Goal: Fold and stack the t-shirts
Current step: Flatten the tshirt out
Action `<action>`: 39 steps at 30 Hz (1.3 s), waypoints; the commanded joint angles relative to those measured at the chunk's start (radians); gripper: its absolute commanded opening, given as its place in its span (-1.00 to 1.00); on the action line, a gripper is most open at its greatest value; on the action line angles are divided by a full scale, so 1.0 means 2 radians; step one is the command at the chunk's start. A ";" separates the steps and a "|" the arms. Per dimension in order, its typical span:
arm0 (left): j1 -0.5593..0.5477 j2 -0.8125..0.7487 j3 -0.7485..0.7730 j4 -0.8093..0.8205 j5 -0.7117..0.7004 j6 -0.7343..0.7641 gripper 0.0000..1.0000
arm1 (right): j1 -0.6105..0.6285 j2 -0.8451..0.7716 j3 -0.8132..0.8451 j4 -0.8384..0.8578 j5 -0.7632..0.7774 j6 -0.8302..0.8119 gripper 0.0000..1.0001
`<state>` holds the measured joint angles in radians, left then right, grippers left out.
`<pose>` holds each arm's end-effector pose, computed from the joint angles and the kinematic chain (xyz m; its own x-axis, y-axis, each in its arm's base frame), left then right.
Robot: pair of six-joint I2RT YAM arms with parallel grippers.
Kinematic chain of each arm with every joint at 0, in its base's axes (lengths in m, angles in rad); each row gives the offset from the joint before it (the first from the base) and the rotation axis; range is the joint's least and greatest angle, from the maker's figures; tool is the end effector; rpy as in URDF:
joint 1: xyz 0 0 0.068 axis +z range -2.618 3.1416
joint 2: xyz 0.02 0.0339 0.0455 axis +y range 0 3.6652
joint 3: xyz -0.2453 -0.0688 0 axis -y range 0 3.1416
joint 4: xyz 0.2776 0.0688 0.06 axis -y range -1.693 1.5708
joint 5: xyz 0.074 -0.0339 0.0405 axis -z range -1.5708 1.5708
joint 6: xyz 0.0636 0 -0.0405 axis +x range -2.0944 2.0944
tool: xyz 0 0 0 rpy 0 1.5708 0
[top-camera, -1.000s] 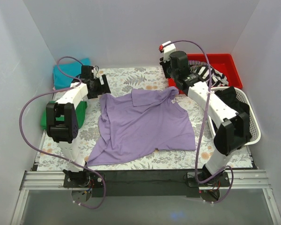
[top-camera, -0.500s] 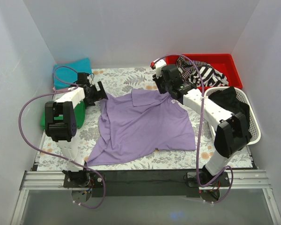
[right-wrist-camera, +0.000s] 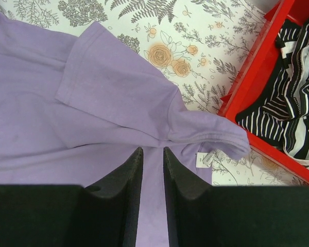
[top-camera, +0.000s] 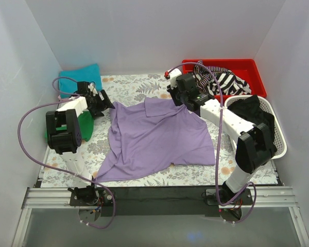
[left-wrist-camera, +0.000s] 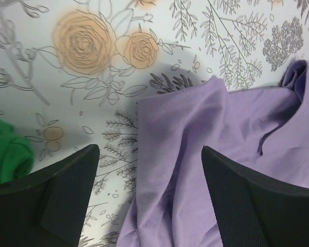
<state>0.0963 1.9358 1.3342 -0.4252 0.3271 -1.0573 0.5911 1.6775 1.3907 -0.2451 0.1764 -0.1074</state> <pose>0.4398 0.0220 0.1201 -0.4832 -0.8754 -0.0148 -0.7053 0.3992 -0.5859 0.3775 0.2399 0.2671 -0.3733 -0.3777 -0.8473 -0.4657 0.8662 -0.1809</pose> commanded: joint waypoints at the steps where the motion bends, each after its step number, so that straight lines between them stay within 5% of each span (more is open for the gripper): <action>1: -0.001 0.007 0.004 0.006 0.049 0.000 0.56 | 0.001 -0.010 -0.007 0.008 0.003 0.006 -0.43; 8: -0.001 0.029 0.002 0.001 0.041 0.002 0.12 | 0.001 -0.010 -0.007 0.007 -0.001 0.008 -0.44; 10: -0.001 0.038 0.004 0.001 0.050 0.001 -0.62 | 0.002 -0.007 -0.004 0.007 -0.005 0.008 -0.44; 12: -0.001 0.047 0.009 0.002 0.063 -0.002 -0.97 | 0.001 -0.007 -0.004 0.007 -0.017 0.008 -0.44; 16: -0.001 0.045 0.028 0.002 0.103 0.000 -1.00 | 0.002 0.008 0.000 -0.002 -0.131 -0.001 -0.43; 22: 0.000 0.012 0.107 -0.068 0.045 0.022 -1.00 | 0.017 0.048 -0.027 -0.015 -0.211 0.025 -0.49; 35: -0.001 0.004 0.220 -0.142 -0.176 0.083 -1.00 | 0.032 0.104 -0.079 0.001 -0.161 0.050 -0.53; 36: -0.001 0.014 0.222 -0.146 -0.184 0.088 -0.53 | 0.032 0.108 -0.078 -0.001 -0.157 0.050 -0.53; 38: -0.001 0.028 0.231 -0.157 -0.207 0.084 0.90 | 0.032 0.124 -0.070 -0.009 -0.147 0.061 -0.54; 39: -0.001 0.035 0.236 -0.165 -0.204 0.081 0.91 | 0.032 0.130 -0.066 -0.010 -0.147 0.060 -0.55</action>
<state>0.0944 1.9812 1.7603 -0.6968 0.0391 -0.9169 0.6601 1.9026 1.2179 -0.2596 -0.1478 -0.0090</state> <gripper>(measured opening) 0.852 0.231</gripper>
